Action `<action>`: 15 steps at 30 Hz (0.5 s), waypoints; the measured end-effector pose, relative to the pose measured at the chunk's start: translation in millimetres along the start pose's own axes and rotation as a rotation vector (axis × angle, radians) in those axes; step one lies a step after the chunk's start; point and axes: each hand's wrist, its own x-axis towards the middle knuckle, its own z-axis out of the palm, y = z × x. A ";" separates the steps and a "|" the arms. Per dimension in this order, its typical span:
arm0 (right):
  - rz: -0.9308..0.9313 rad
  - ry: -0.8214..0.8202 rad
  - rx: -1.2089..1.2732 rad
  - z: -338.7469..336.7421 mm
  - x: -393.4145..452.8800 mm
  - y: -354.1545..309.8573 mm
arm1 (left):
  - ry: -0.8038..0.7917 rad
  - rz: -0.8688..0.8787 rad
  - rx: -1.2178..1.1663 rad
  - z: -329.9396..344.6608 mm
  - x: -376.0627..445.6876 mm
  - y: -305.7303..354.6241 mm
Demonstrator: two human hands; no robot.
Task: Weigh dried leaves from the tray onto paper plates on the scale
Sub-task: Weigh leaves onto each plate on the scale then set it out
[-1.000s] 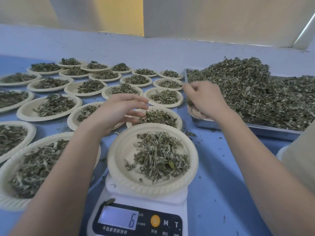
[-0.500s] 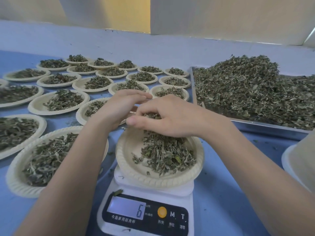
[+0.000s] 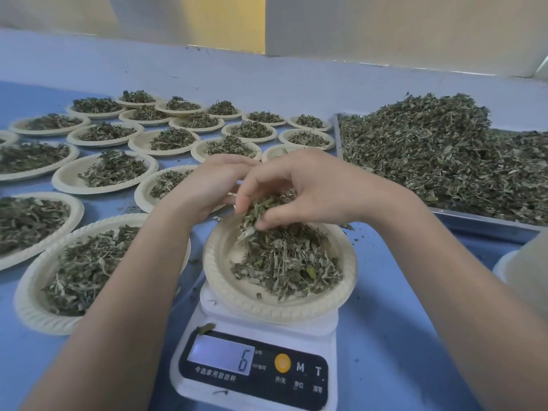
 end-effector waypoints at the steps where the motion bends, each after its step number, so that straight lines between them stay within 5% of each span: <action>1: -0.009 0.013 0.022 -0.6 0.1 0.1 | 0.013 -0.004 -0.002 0.4 0.4 0.0; 15: 0.042 0.009 0.013 -7.7 -5.2 -2.2 | -0.043 -0.011 -0.010 0.2 -0.9 -0.4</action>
